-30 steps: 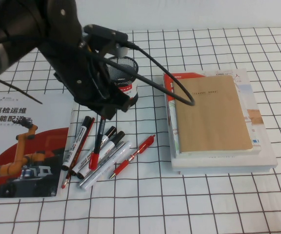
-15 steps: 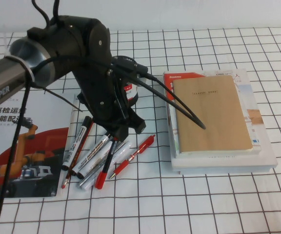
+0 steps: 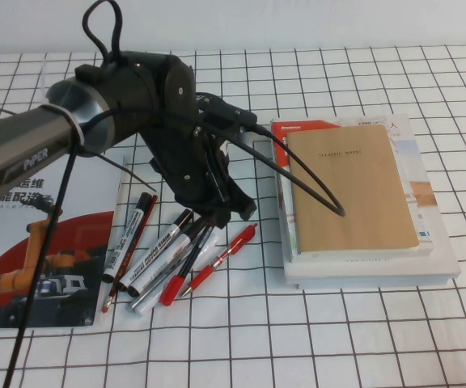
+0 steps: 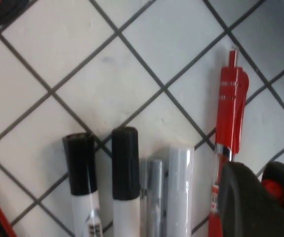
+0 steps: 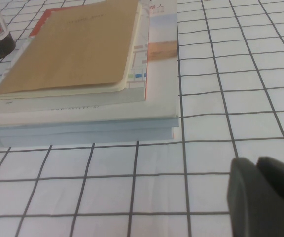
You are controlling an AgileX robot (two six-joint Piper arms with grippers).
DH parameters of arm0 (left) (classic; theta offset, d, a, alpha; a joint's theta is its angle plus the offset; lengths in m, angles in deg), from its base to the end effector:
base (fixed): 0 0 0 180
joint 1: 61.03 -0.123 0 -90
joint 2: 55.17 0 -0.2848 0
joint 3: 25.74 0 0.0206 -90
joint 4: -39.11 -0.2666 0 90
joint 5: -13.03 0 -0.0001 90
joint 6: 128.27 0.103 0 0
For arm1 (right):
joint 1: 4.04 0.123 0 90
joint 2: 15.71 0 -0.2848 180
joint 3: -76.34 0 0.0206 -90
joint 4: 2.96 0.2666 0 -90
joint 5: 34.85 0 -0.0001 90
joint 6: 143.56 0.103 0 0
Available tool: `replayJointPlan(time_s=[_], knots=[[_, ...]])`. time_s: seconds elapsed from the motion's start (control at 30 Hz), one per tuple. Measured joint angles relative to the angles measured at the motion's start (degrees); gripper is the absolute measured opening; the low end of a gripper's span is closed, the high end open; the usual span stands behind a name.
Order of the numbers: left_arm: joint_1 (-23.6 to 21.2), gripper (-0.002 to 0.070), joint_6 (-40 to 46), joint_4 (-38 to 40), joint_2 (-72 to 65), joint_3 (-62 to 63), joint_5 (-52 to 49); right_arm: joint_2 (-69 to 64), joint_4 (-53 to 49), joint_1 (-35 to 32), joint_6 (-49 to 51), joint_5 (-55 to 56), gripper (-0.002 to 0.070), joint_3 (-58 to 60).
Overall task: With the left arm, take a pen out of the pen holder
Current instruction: 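Take a marker out of the pen holder and lay it on the table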
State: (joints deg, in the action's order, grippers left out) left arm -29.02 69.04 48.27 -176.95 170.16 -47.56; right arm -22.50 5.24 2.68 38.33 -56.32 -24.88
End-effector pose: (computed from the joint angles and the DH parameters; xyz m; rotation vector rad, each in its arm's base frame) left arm 0.3624 -0.2434 0.2129 1.1336 2.6862 -0.2594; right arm 0.0786 0.0147 0.1679 0.0096 1.8715 0.2446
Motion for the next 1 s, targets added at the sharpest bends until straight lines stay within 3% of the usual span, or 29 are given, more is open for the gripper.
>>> replayJointPlan(time_s=[0.37, 0.63, 0.73, 0.87, 1.0], knots=[[0.00, 0.0073, 5.65, 4.34, -0.98, 0.00, 3.19, 0.00, 0.00, 0.00, 0.00, 0.00, -0.0014, 0.00], [0.00, 0.0318, 6.71, 4.69, -0.98, 0.00, 3.50, 0.00, 0.00, 0.00, 0.00, 0.00, -0.0014, 0.00], [0.00, 0.0352, 6.71, 4.46, -0.98, 0.00, 3.67, 0.00, 0.00, 0.00, 0.00, 0.00, -0.0014, 0.00], [0.00, 0.0305, 6.71, 4.36, -0.98, 0.00, 3.67, 0.00, 0.00, 0.00, 0.00, 0.00, -0.0014, 0.00], [0.00, 0.0095, 6.85, 4.36, -0.74, 0.00, 3.17, 0.00, 0.00, 0.00, 0.00, 0.00, -0.0014, 0.00]])
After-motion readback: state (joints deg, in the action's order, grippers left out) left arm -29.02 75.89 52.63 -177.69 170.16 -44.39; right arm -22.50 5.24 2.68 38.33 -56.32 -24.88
